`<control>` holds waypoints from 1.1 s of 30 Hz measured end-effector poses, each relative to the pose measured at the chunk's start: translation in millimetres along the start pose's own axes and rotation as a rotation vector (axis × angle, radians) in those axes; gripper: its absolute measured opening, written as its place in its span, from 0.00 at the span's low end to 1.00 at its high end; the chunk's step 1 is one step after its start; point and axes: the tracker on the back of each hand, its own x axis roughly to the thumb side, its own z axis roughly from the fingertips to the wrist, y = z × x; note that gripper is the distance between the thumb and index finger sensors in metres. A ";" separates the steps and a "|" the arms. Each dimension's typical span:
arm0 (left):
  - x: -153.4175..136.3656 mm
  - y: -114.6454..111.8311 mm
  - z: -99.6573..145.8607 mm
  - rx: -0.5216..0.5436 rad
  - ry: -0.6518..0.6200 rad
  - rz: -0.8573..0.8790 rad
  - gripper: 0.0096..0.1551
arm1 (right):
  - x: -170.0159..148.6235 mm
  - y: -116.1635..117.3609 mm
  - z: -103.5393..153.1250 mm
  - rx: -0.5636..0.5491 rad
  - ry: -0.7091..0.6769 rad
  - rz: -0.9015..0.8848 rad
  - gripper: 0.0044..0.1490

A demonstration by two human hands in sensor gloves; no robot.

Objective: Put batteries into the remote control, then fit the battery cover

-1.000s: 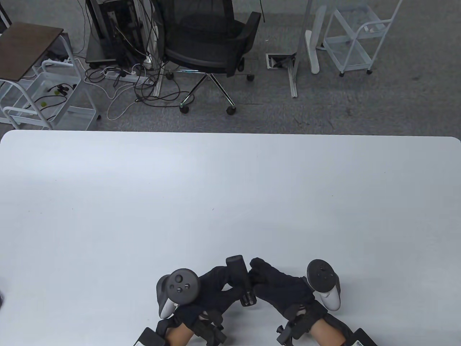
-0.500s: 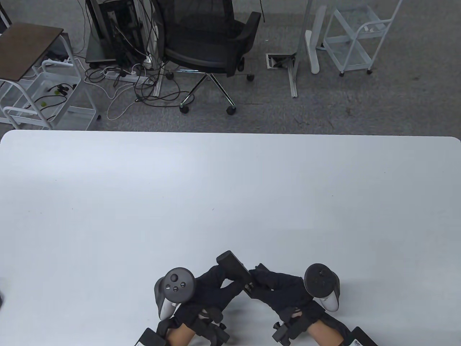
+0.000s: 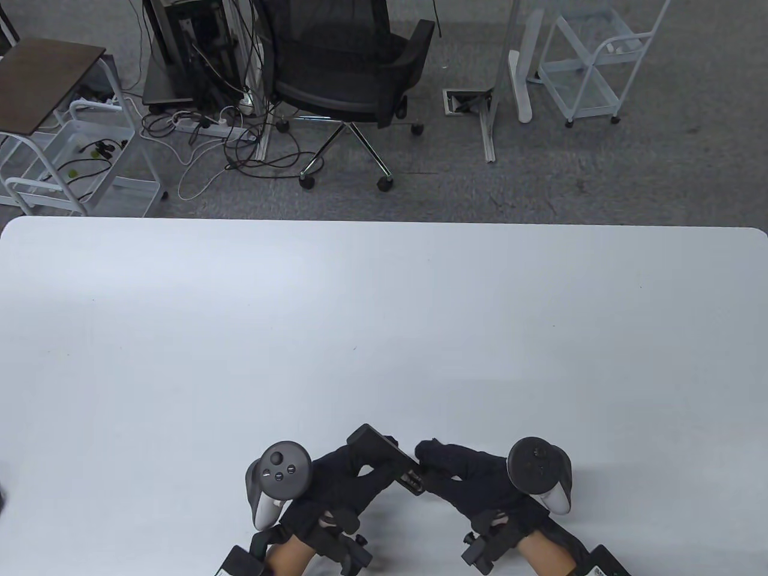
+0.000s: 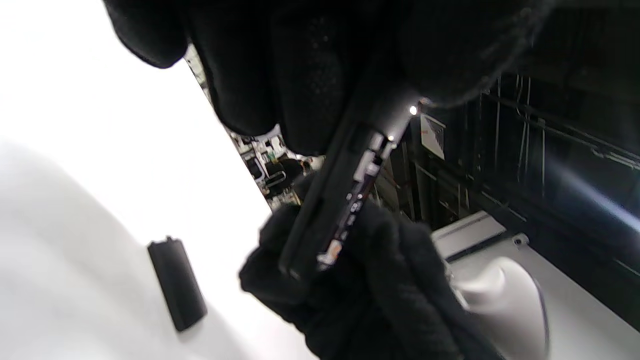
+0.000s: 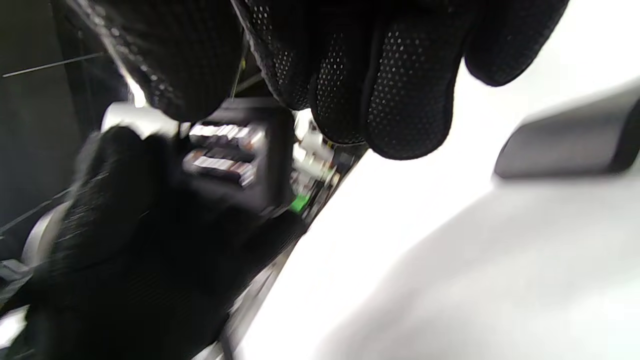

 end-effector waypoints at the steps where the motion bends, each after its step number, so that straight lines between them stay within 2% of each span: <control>1: -1.4 2.8 0.2 0.019 0.010 0.001 0.31 | 0.4 -1.5 0.2 -0.050 -0.005 0.082 0.44; 3: -2.2 6.5 0.6 0.040 0.016 -0.007 0.31 | 2.1 -0.9 -0.7 -0.084 0.006 0.338 0.49; 6: -2.2 8.3 1.1 0.058 0.019 -0.023 0.31 | 0.4 12.4 -5.5 0.031 0.098 0.618 0.58; 9: -2.9 7.7 0.8 0.058 0.020 -0.035 0.31 | -3.1 27.5 -9.8 0.109 0.164 0.759 0.62; 11: -3.4 6.8 0.3 0.055 0.023 -0.035 0.31 | -4.4 34.0 -11.8 0.108 0.167 0.816 0.61; 17: -4.0 4.6 -0.6 0.046 0.027 -0.046 0.31 | -8.3 44.3 -16.4 0.169 0.185 0.895 0.57; 25: -2.7 3.8 -0.6 0.038 0.028 -0.046 0.31 | -5.1 45.5 -17.6 0.137 0.151 0.942 0.45; 30: -2.5 4.0 -0.6 0.039 0.027 -0.042 0.31 | -5.8 44.4 -19.8 0.121 0.157 0.919 0.44; 33: -2.4 3.8 -0.8 0.037 0.027 -0.038 0.32 | -5.1 43.7 -22.1 0.159 0.175 0.902 0.45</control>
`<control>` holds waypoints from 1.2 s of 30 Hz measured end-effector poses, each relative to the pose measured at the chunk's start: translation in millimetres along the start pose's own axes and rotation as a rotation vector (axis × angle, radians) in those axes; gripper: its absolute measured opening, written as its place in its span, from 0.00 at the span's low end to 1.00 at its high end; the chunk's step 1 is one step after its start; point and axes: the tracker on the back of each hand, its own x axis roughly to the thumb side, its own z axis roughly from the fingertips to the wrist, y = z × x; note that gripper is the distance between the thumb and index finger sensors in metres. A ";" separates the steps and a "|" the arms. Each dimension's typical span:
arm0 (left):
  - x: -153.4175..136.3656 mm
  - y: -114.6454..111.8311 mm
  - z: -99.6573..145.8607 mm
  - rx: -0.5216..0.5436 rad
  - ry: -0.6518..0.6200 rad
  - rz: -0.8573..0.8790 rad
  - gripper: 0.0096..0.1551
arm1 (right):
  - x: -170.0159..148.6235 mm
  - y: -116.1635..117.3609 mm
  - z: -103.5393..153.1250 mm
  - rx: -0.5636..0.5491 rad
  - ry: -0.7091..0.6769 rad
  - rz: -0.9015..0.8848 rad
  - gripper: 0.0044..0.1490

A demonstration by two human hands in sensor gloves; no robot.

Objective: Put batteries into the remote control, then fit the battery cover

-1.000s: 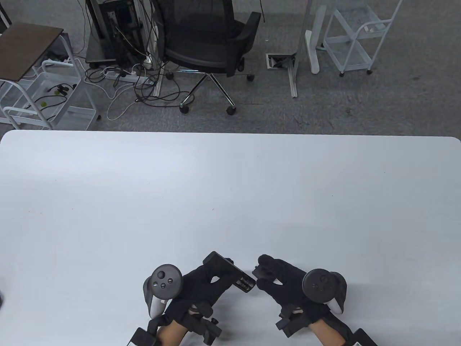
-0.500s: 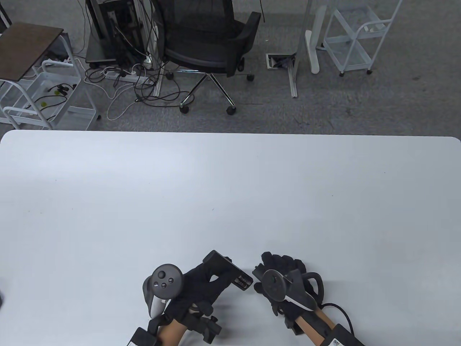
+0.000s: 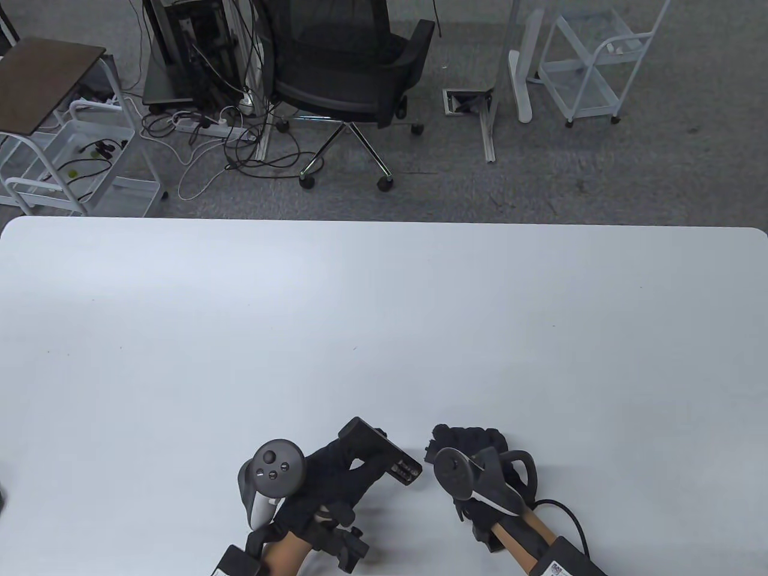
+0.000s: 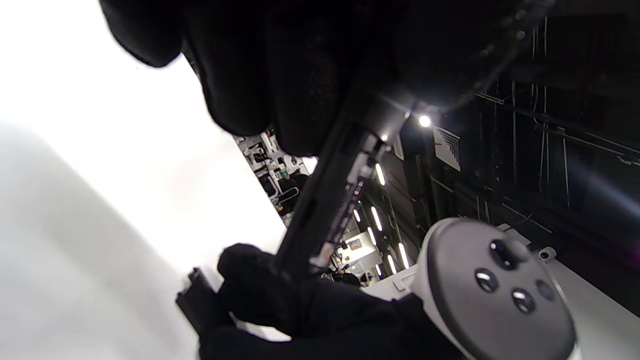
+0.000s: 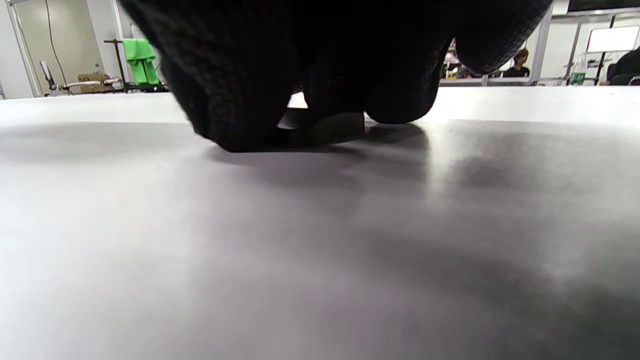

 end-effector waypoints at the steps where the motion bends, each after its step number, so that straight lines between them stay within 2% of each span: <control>1: 0.0 0.0 0.0 0.000 0.000 0.001 0.31 | -0.5 -0.3 -0.4 0.007 -0.003 -0.006 0.45; 8: 0.2 0.2 0.4 -0.001 -0.004 0.007 0.31 | -7.3 -2.4 -1.7 0.059 -0.024 -0.099 0.49; 15: -2.5 4.0 0.9 0.010 0.008 0.043 0.31 | -4.3 -5.3 3.5 0.023 -0.070 -0.151 0.38; 23: -8.0 9.6 1.2 0.026 0.031 0.095 0.31 | -10.3 -8.7 8.4 -0.039 -0.106 -0.216 0.35; 32: -11.8 13.0 1.3 0.043 0.055 0.127 0.31 | -28.1 -34.3 24.9 -0.129 -0.144 -0.667 0.35; 36: -13.4 11.3 0.4 0.024 0.064 0.149 0.31 | -35.4 -37.0 27.8 -0.103 -0.158 -0.880 0.35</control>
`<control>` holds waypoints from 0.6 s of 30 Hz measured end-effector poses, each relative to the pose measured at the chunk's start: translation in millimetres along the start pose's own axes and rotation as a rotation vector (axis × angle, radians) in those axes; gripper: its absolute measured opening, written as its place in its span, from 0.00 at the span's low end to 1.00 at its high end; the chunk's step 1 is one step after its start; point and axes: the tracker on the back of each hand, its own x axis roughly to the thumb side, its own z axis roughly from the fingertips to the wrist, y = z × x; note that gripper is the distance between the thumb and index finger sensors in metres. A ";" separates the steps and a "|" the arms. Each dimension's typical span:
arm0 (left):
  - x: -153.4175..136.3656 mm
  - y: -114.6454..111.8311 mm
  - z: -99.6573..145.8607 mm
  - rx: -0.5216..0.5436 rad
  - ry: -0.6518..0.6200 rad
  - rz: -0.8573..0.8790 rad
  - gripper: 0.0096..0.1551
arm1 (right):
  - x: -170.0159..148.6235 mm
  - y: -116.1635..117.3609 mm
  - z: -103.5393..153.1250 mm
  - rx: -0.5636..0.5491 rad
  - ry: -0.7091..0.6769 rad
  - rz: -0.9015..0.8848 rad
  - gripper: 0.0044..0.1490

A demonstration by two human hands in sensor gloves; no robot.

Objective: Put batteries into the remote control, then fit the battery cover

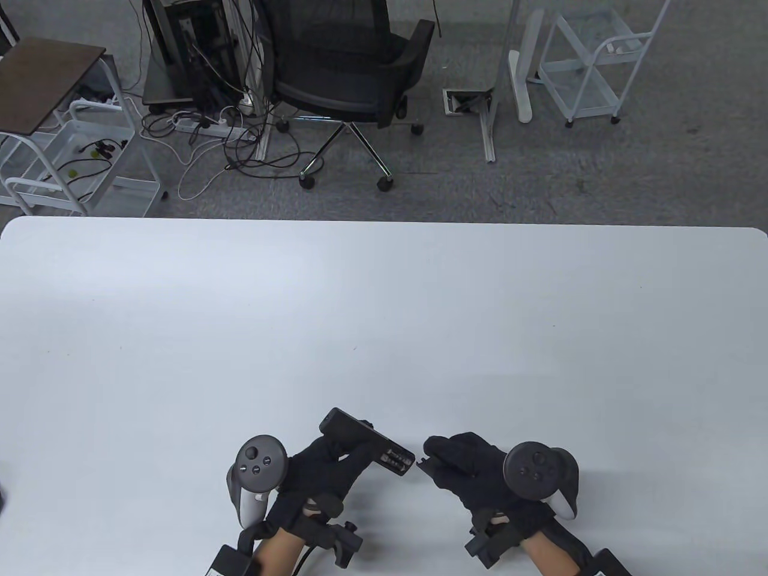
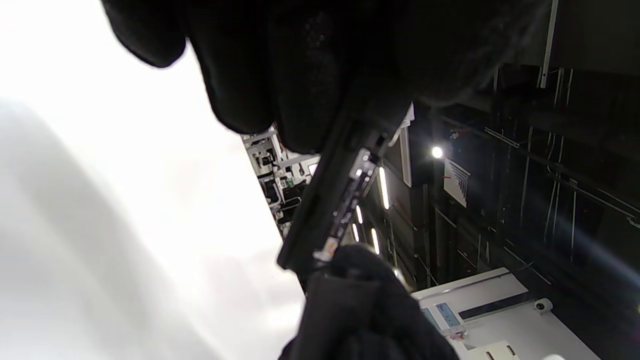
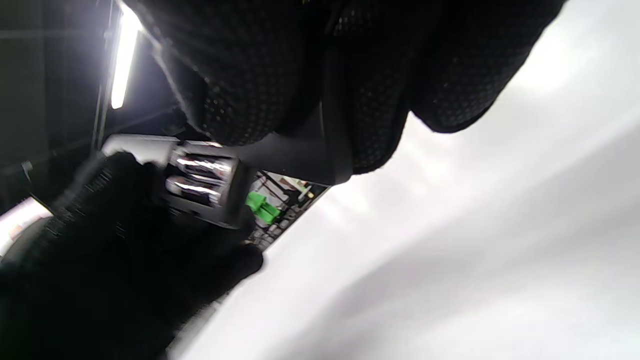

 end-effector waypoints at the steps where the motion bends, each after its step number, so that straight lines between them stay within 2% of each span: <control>1: -0.1 -0.7 -0.1 -0.004 0.001 0.000 0.31 | -0.9 -0.9 0.0 0.011 0.004 -0.042 0.35; 9: -0.6 -5.3 -0.8 -0.019 0.004 -0.005 0.31 | -1.0 -2.8 0.4 0.041 -0.019 -0.216 0.35; 18: -2.0 -13.6 -1.9 -0.077 0.023 0.073 0.31 | 0.3 1.4 1.4 -0.007 -0.041 -0.187 0.35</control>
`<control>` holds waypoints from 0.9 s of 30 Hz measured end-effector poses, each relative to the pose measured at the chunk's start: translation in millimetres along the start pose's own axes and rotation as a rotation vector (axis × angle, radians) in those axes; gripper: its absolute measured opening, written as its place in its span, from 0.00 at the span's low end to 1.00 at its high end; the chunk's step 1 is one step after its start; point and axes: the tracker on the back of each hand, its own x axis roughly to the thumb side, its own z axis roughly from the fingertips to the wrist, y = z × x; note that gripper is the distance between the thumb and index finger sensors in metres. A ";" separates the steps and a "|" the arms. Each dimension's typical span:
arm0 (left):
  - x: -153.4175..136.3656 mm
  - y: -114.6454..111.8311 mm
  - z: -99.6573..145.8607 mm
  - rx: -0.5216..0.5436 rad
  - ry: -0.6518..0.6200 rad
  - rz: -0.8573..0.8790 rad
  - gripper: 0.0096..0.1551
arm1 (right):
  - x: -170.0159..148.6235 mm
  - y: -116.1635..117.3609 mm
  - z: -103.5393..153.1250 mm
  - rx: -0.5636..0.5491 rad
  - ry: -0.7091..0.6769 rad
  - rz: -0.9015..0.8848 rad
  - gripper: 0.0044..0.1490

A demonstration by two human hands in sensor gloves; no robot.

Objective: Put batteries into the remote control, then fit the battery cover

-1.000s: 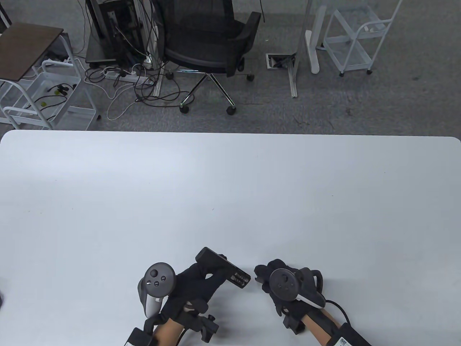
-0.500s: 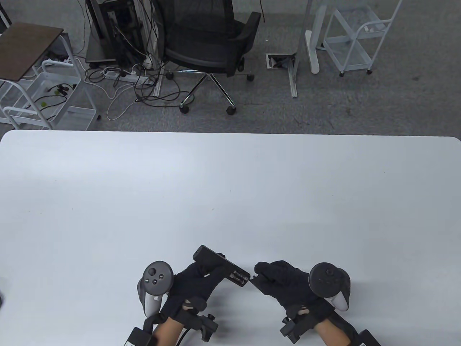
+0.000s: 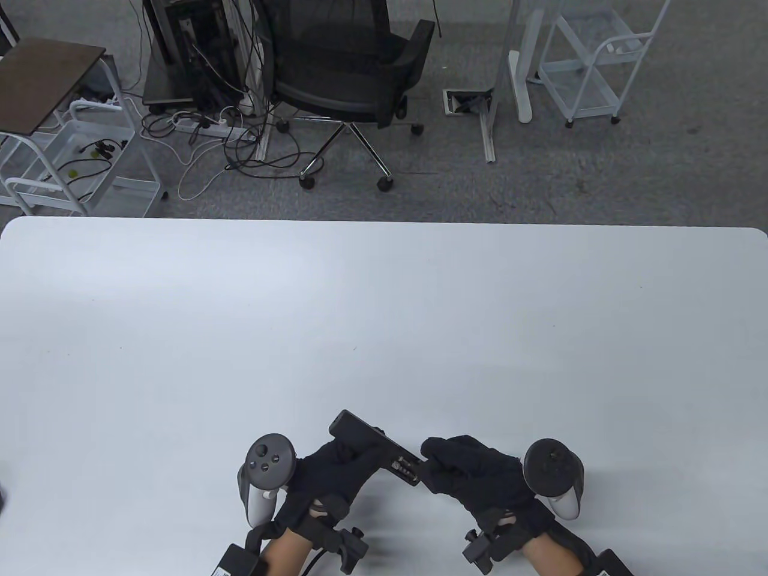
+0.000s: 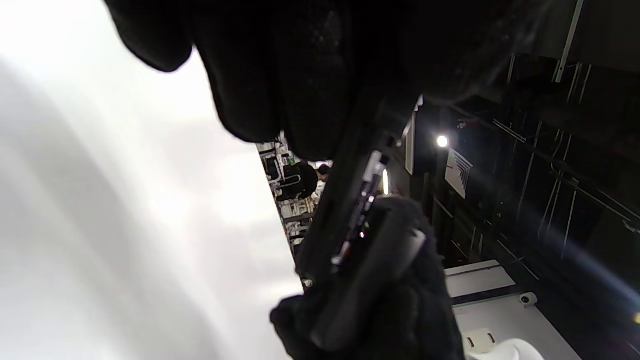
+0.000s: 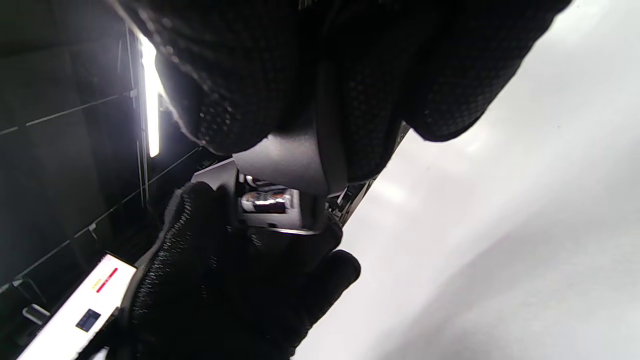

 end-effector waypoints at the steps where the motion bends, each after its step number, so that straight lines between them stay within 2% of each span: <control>1: 0.5 -0.8 0.1 -0.001 -0.003 -0.003 0.31 | 0.1 1.2 -0.3 0.007 0.003 0.003 0.35; 4: 2.1 -3.3 -0.1 -0.021 -0.023 -0.013 0.31 | 1.3 5.3 -0.5 0.027 -0.003 0.033 0.34; 16: 4.2 -8.0 0.3 -0.038 -0.024 -0.012 0.31 | 6.3 12.0 1.7 -0.004 -0.029 0.145 0.35; 27: 4.3 -9.9 -0.3 -0.048 -0.027 -0.024 0.31 | 7.1 13.1 1.6 -0.007 -0.029 0.154 0.38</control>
